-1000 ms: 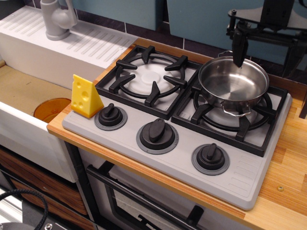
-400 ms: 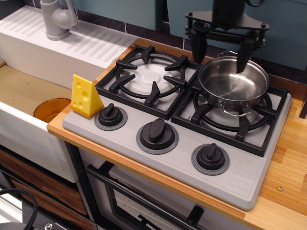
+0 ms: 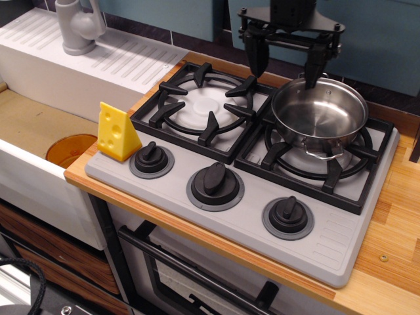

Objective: Put pot or pan on stove and put cheese in pot or pan

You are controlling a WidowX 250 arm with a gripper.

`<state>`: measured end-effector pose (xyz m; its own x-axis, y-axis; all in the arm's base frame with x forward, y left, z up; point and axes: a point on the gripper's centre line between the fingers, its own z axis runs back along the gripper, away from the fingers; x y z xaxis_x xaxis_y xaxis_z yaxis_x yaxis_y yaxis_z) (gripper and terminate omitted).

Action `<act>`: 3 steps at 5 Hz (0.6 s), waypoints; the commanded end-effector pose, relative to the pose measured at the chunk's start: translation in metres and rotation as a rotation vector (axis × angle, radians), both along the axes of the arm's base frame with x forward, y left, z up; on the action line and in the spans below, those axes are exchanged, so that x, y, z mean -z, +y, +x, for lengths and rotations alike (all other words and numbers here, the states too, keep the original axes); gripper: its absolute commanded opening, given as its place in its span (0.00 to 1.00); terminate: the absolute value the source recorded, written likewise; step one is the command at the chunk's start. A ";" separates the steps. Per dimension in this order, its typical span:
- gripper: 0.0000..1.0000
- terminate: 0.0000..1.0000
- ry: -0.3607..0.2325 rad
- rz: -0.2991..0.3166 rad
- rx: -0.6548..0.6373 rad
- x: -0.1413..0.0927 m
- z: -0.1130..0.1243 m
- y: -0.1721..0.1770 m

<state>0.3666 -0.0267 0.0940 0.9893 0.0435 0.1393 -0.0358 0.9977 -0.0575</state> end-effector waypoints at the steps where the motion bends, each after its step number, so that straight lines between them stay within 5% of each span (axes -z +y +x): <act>1: 1.00 0.00 -0.116 -0.014 -0.046 0.000 -0.001 -0.010; 3: 1.00 0.00 -0.118 -0.017 -0.091 0.006 -0.005 -0.034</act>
<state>0.3555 -0.0621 0.0625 0.9732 0.1320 0.1882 -0.1213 0.9903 -0.0673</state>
